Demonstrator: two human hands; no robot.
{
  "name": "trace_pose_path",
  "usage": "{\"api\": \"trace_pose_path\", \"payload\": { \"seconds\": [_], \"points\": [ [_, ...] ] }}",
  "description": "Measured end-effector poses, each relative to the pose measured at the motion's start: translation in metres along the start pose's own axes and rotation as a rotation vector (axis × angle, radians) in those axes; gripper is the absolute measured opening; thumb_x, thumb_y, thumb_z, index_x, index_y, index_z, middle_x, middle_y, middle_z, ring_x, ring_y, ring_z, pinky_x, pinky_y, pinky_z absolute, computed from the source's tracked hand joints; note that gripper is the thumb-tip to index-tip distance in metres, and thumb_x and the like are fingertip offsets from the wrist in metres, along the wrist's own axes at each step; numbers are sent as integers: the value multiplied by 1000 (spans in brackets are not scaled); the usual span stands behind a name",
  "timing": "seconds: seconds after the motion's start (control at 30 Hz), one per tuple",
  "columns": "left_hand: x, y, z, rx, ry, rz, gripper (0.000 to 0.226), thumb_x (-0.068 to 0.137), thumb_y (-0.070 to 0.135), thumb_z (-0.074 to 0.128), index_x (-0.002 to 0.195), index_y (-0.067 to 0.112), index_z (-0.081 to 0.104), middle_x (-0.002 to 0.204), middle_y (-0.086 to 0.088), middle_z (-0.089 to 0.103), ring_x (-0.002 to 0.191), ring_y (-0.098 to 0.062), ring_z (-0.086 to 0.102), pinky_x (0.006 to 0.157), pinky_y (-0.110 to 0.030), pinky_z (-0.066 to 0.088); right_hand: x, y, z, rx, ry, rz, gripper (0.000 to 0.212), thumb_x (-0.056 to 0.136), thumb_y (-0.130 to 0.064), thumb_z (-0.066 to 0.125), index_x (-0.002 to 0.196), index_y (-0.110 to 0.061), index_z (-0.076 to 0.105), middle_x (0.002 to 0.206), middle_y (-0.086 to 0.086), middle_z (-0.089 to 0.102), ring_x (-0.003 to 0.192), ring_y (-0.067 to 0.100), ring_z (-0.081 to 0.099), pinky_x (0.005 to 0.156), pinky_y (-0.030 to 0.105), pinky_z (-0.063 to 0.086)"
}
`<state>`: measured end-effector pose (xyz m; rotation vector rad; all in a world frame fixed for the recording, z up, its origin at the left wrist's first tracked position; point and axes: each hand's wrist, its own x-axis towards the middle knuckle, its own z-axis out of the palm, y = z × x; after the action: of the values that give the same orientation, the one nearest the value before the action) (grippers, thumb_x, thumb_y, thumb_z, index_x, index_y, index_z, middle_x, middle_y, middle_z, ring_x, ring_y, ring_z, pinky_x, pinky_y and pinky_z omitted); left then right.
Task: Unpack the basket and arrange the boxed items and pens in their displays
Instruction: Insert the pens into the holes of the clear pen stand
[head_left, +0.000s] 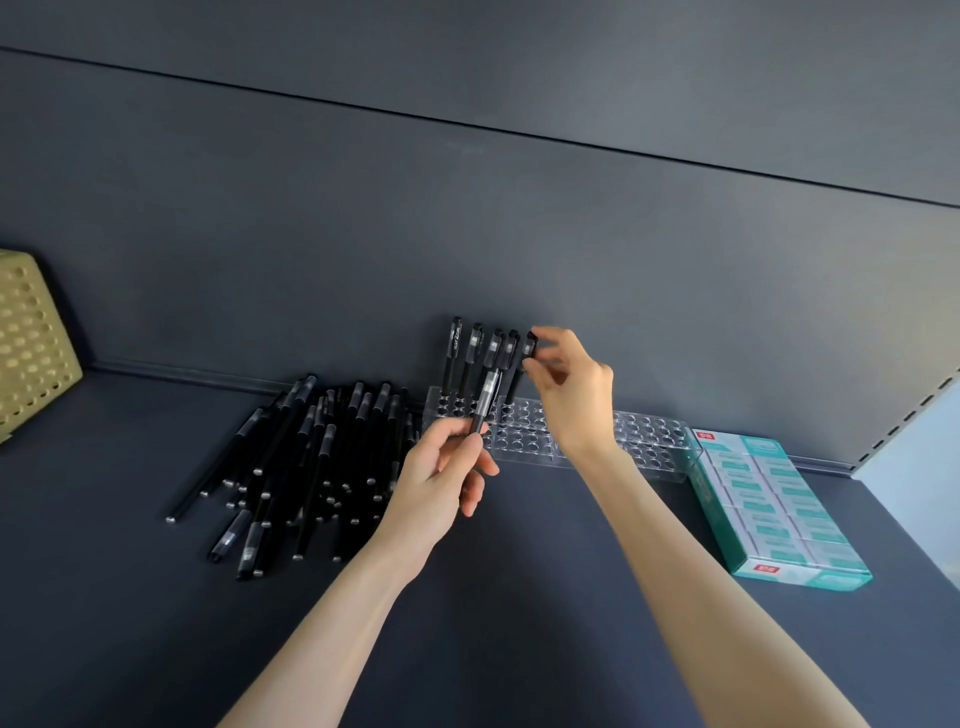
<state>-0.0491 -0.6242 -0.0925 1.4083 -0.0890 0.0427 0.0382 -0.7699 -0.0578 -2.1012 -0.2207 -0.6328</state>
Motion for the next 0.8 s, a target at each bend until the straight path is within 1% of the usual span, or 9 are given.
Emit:
{"api": "trace_pose_path", "payload": {
  "seconds": [0.1, 0.17, 0.23, 0.3, 0.37, 0.47, 0.63, 0.73, 0.8],
  "points": [
    [-1, 0, 1, -3, -9, -13, 14, 99, 16, 48, 106, 13, 60, 68, 3, 58, 52, -12, 41, 46, -23, 32, -3, -2, -3, -20, 20, -19, 29, 87, -5, 63, 114, -16, 62, 89, -8, 62, 72, 11, 59, 75, 23, 49],
    [-1, 0, 1, -23, -12, -29, 15, 99, 14, 48, 103, 15, 62, 68, 3, 57, 52, -11, 39, 46, -22, 29, -10, -4, -7, 40, 69, -2, 27, 87, -7, 63, 112, -17, 61, 90, -7, 63, 71, 9, 57, 71, 14, 46],
    [-2, 0, 2, -23, -24, -24, 17, 99, 13, 47, 100, 14, 64, 71, 2, 58, 50, -10, 39, 45, -18, 31, -20, -7, -15, 188, 62, 64, 15, 89, -16, 62, 101, -25, 62, 86, -9, 66, 75, 8, 60, 69, 10, 44],
    [-2, -1, 4, 3, -56, -4, 15, 98, 13, 48, 97, 14, 64, 73, 1, 61, 49, -10, 41, 45, -16, 33, -31, -13, -22, 367, -56, 140, 8, 88, -24, 64, 95, -27, 64, 84, -6, 71, 80, 8, 66, 72, 14, 48],
    [-3, -3, 6, 22, -90, -5, 12, 97, 14, 51, 99, 12, 63, 75, -1, 64, 49, -10, 44, 45, -16, 35, -40, -17, -27, 430, -166, 157, 16, 83, -23, 70, 99, -24, 66, 80, -3, 71, 76, 9, 66, 72, 17, 51],
    [-4, -6, 8, 12, -125, -12, 12, 97, 15, 52, 101, 12, 63, 79, -4, 68, 51, -13, 49, 47, -18, 39, -44, -22, -32, 447, -188, 131, 24, 81, -12, 72, 104, -15, 65, 71, -6, 68, 70, 8, 64, 71, 18, 51],
    [-4, -8, 9, -3, -118, -18, 14, 97, 13, 52, 101, 11, 65, 87, -9, 73, 65, -19, 65, 61, -25, 51, -44, -24, -39, 475, -243, 120, 27, 82, -5, 70, 106, -15, 64, 77, 2, 70, 71, 13, 66, 75, 30, 55],
    [-1, -6, 4, 157, -70, 29, 12, 94, 18, 56, 101, 21, 66, 96, 2, 73, 91, -9, 68, 82, -25, 53, -40, -24, -41, 454, -119, 107, 30, 80, -4, 71, 99, -25, 63, 74, -7, 70, 70, 12, 68, 70, 25, 55],
    [6, 0, -4, 330, 28, 107, 13, 91, 20, 61, 101, 28, 63, 106, 9, 68, 101, -3, 62, 88, -18, 49, -31, -22, -44, 422, 42, 133, 32, 79, -7, 73, 95, -32, 60, 74, -6, 69, 72, 16, 68, 71, 28, 55]
  ]
}}
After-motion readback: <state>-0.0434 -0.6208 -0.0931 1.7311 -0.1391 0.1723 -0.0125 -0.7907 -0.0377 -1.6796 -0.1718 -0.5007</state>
